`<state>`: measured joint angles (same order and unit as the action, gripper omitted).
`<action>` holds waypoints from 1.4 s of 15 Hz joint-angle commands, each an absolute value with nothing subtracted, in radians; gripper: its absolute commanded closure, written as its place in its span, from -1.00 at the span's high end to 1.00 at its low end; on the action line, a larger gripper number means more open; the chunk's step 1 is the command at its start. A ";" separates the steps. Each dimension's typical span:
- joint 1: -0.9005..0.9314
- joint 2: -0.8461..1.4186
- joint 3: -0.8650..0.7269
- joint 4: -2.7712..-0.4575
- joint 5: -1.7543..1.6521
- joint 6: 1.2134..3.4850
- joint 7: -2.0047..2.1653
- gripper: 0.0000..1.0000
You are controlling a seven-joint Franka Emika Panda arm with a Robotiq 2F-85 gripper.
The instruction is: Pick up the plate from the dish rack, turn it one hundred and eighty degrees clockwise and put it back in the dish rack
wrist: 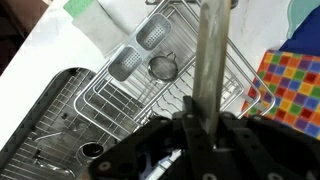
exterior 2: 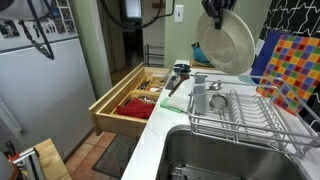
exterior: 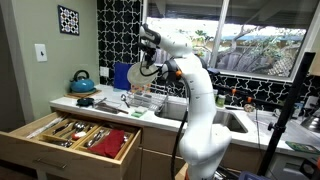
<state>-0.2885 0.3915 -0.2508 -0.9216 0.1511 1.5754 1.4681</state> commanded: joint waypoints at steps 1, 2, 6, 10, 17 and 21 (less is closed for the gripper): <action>-0.289 0.392 -0.251 -0.920 0.152 1.574 1.473 -0.78; -0.289 0.393 -0.251 -0.919 0.152 1.574 1.475 -0.78; -0.301 0.423 -0.251 -0.865 0.214 1.525 1.642 -0.92; -0.296 0.429 -0.255 -0.833 0.241 1.492 1.860 -0.92; -0.317 0.467 -0.259 -0.744 0.282 1.442 2.223 -0.92; -0.368 0.502 -0.224 -0.683 0.298 1.401 2.419 -0.92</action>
<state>-0.3204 0.4562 -0.2443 -0.7730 0.2504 1.4477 2.2841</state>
